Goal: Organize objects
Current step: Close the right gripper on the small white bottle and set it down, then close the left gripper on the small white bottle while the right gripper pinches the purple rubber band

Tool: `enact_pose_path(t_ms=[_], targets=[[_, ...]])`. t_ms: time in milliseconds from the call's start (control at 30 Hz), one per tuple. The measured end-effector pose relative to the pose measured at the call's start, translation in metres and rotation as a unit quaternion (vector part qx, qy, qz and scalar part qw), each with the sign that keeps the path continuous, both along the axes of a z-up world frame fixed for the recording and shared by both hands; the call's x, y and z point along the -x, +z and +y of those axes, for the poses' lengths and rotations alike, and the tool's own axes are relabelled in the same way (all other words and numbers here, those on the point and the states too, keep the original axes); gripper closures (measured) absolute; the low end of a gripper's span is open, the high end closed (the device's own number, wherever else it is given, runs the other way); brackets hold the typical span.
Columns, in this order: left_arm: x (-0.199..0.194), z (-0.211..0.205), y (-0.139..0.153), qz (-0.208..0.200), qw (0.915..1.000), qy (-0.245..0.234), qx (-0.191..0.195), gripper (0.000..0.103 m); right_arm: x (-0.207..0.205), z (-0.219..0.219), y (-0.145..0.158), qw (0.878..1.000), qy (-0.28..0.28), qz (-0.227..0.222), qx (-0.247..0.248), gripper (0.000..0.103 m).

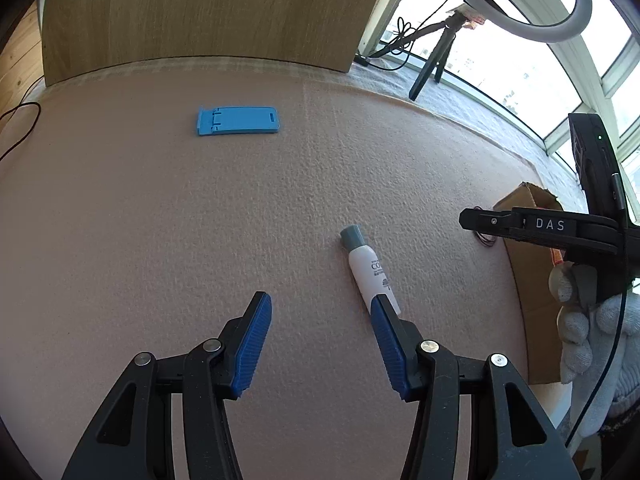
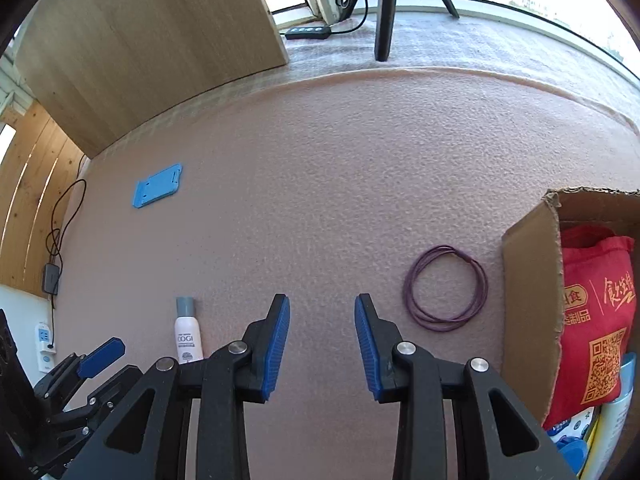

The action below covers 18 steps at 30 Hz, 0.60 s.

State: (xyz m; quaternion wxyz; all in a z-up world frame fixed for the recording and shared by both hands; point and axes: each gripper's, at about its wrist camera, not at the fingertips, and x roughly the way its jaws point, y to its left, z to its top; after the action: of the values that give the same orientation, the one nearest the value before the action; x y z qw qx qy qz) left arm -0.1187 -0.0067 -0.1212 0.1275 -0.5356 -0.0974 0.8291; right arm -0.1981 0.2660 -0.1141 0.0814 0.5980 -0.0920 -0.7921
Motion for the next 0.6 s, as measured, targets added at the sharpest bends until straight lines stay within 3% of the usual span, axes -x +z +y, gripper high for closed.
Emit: enact_pose_path(t_ms=[167, 433, 600], targets=[[0.01, 0.018, -0.005, -0.006, 0.9999, -0.015, 0.0, 0.048, 0.011, 0.018, -0.006, 1.0, -0.022, -0.021, 0.002, 0.072], [0.015, 0.025, -0.013, -0.017, 0.9998, -0.014, 0.0, 0.048, 0.022, 0.009, -0.02, 0.998, -0.004, -0.046, -0.044, 0.072], [0.018, 0.025, -0.016, -0.019, 0.9998, -0.011, 0.002, 0.048, 0.022, 0.0, -0.02, 0.997, 0.019, -0.039, -0.07, 0.073]])
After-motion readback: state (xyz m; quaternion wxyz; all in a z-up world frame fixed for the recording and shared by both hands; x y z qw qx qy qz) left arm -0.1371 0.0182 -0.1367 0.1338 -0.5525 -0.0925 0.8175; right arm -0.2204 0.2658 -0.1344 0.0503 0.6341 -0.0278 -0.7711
